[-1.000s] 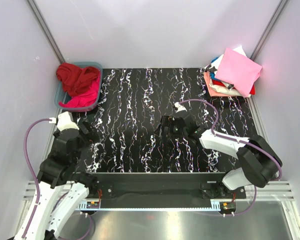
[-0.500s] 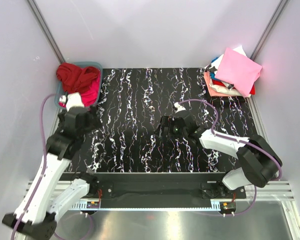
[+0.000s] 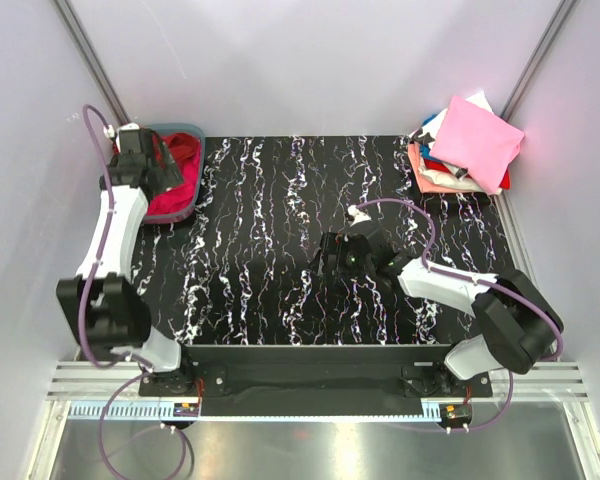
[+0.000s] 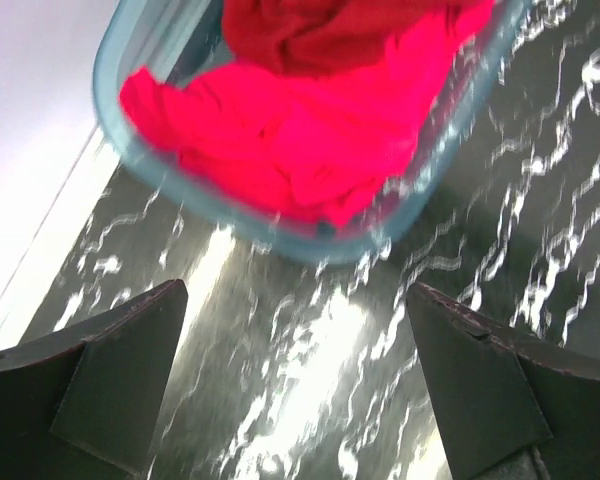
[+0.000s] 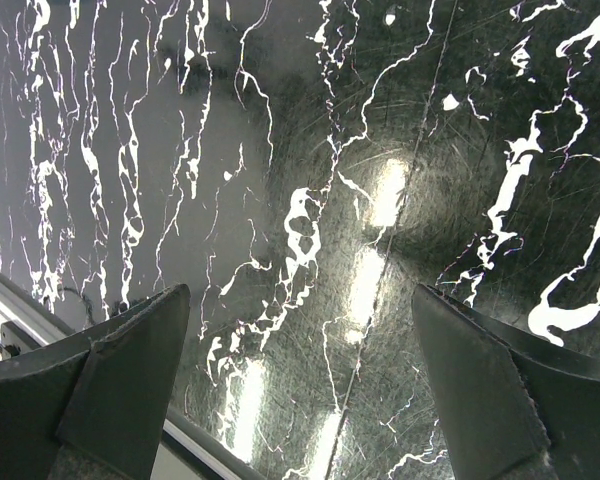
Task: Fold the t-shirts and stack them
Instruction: Grab the tshirt from the pile
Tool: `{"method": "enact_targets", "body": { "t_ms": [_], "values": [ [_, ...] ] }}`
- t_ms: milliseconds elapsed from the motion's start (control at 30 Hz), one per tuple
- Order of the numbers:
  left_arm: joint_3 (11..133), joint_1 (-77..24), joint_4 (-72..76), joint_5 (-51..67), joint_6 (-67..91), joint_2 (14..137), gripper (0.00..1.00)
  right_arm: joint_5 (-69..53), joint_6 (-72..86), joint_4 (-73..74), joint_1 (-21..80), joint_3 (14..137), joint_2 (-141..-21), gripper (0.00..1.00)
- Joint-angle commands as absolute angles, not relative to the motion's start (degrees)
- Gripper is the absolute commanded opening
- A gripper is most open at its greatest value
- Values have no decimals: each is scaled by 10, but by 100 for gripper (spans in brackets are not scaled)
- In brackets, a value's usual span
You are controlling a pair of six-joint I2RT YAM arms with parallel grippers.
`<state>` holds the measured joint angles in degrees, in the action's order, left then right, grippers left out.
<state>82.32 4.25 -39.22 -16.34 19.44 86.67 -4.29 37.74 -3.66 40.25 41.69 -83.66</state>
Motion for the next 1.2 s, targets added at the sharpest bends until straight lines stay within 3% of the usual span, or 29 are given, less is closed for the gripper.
{"method": "enact_targets", "body": {
  "t_ms": [0,200,400,600,1167],
  "values": [
    [905,64,-334,-113,185,950,99,-58,367,-52,406,442,-845,100],
    [967,84,-240,-30,170,1086,96,-63,365,-50,405,450,-853,100],
    [1066,87,-238,-61,147,1208,91,-67,361,-43,405,461,-867,100],
    [1070,91,-185,-76,127,1226,92,-69,360,-46,405,459,-867,100],
    [1144,107,-232,-109,112,1306,88,-69,361,-40,405,467,-876,100]
  ]
}}
